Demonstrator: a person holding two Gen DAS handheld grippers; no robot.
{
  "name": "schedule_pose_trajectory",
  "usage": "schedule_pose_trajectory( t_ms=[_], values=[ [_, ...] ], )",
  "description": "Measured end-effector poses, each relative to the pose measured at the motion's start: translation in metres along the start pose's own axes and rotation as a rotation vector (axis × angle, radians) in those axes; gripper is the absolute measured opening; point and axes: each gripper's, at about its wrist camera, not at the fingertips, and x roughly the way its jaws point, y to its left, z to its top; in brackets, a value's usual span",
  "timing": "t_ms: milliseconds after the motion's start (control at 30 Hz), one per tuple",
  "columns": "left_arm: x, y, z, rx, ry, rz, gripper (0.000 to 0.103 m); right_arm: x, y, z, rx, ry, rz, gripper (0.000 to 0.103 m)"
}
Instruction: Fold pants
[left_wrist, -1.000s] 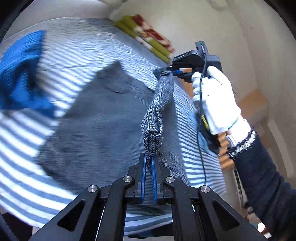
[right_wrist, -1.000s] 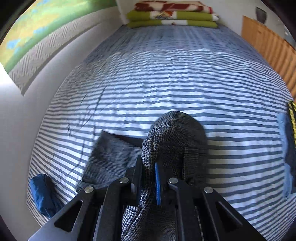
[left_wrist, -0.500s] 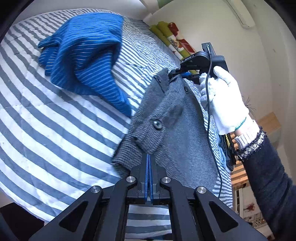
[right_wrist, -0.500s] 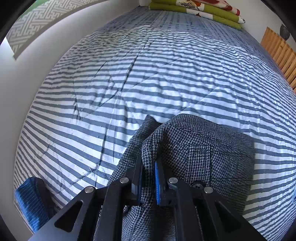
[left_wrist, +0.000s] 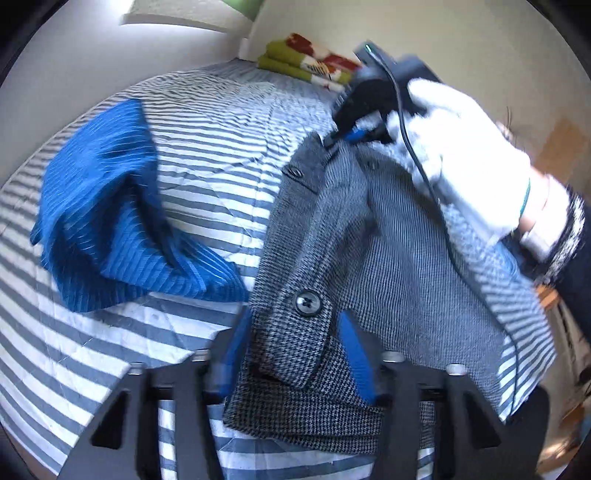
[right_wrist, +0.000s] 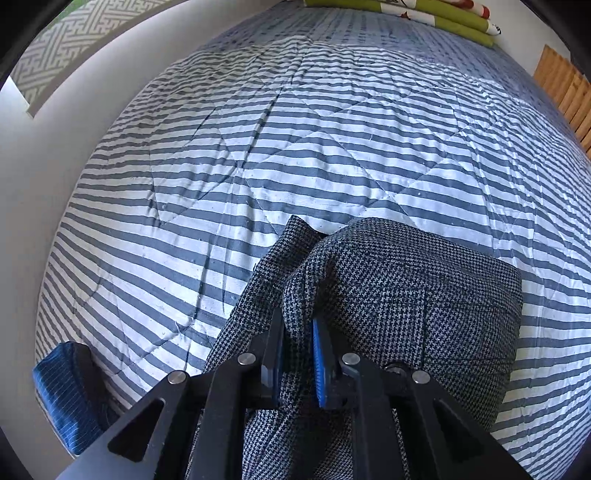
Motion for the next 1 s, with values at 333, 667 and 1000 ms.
schedule_pose_trajectory(
  t_ms=[333,667,1000],
  values=[
    [0.002,0.008,0.010,-0.076,0.037,-0.051,0.008,-0.003,-0.002,-0.002,-0.023,-0.001,0.015,0.011],
    [-0.020,0.011,-0.007,-0.130,0.047,-0.082,0.002,-0.008,0.028,-0.006,-0.091,-0.016,0.020,0.011],
    [-0.013,-0.009,0.001,0.020,0.012,0.034,0.064,0.002,0.033,-0.017,-0.107,0.030,0.101,0.025]
  ],
)
